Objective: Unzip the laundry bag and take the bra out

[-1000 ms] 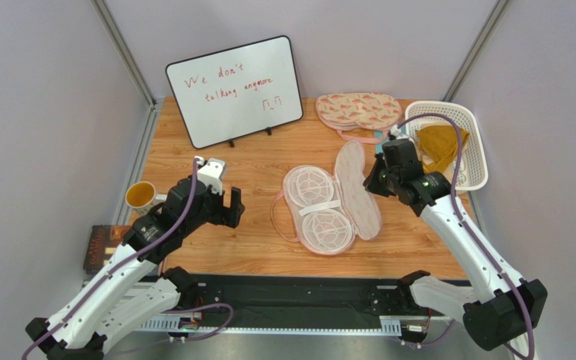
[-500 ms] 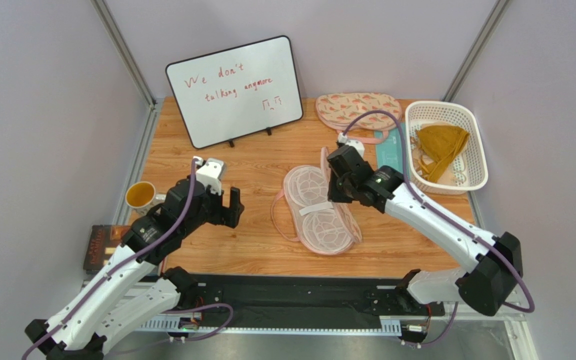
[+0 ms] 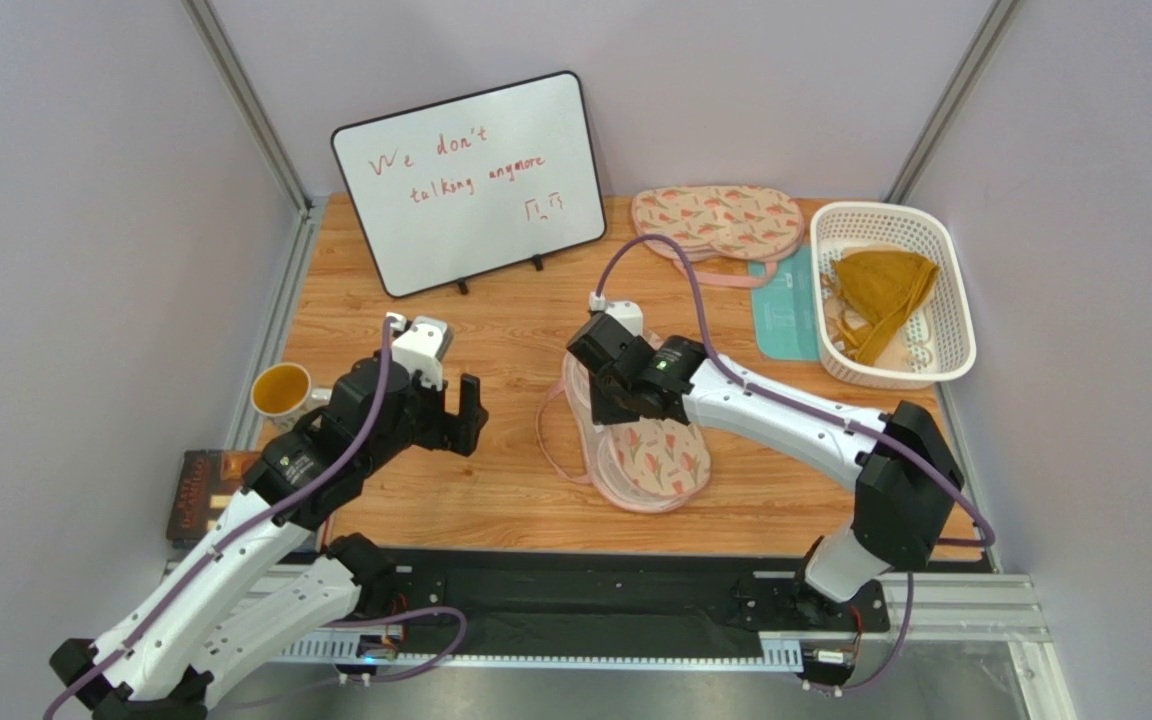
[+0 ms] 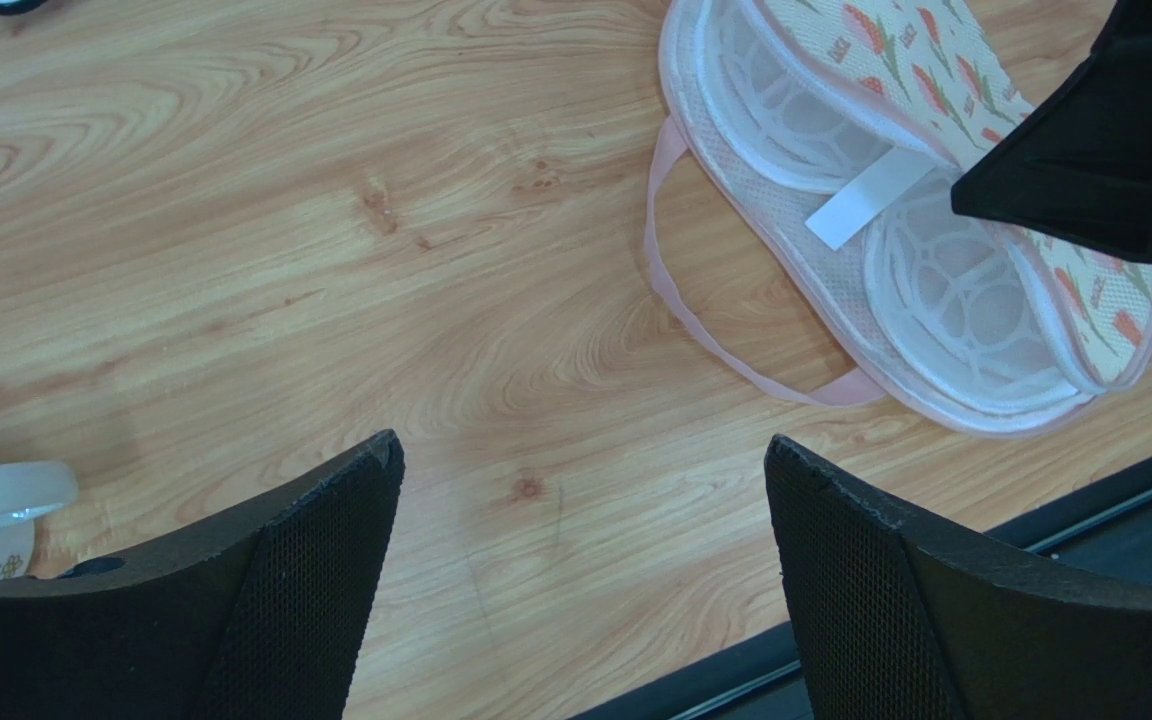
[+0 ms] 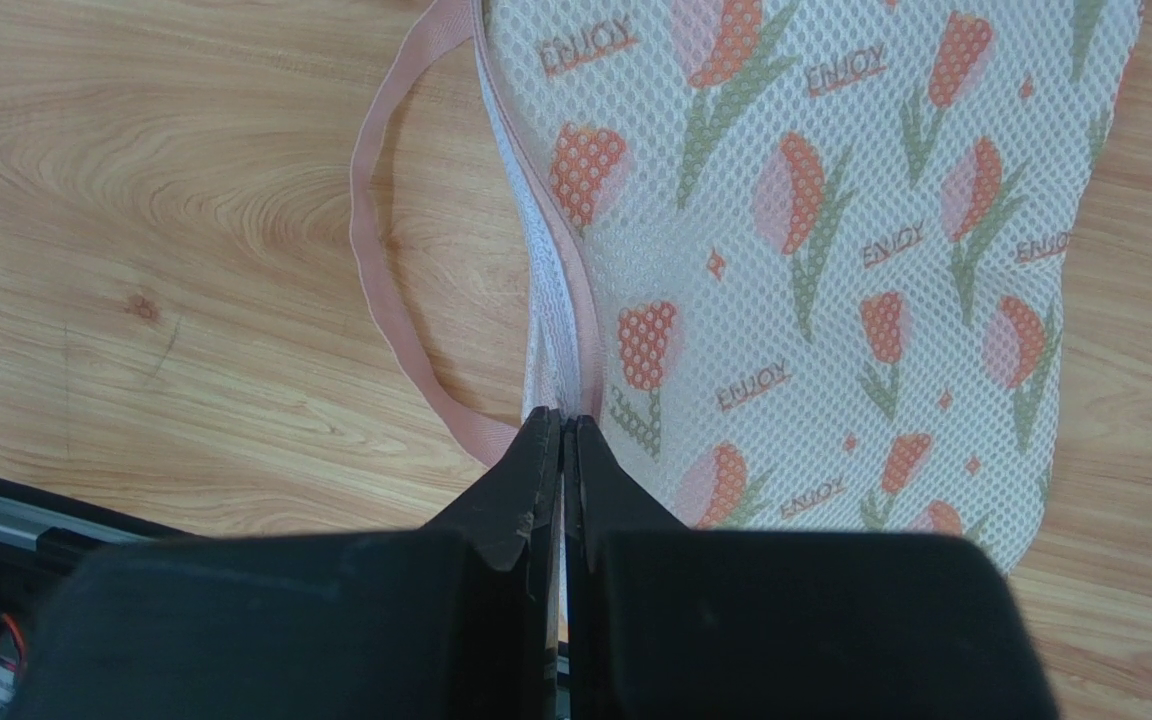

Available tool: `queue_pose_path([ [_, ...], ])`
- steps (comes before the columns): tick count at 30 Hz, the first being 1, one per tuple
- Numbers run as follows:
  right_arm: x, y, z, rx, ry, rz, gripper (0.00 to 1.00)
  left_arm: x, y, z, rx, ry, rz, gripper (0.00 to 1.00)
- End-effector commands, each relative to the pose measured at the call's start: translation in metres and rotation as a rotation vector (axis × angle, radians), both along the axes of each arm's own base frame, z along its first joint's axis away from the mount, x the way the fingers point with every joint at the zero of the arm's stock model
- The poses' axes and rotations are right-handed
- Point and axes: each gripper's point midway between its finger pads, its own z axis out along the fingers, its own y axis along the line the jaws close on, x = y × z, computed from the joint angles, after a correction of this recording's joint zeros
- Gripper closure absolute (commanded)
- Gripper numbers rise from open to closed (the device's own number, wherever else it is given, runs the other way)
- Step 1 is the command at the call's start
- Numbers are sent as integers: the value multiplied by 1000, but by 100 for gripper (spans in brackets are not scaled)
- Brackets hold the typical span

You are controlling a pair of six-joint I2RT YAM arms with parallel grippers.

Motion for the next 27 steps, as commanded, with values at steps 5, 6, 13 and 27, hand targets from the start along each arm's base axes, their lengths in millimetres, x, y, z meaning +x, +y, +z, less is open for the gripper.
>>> queue_pose_path([
  [5,-4,26,8,32,-32,36,49,1,2,4,-9,-12,11,5],
  [6,-7,29,10,38,-30,50,39,1,1,3,-8,-11,11,5],
  [13,-10,31,58,126,-100,100,0,1,2,3,-7,-12,10,4],
  [27,25,-110,92,95,-245,-104,0,3,6,5,-3,-24,36,4],
])
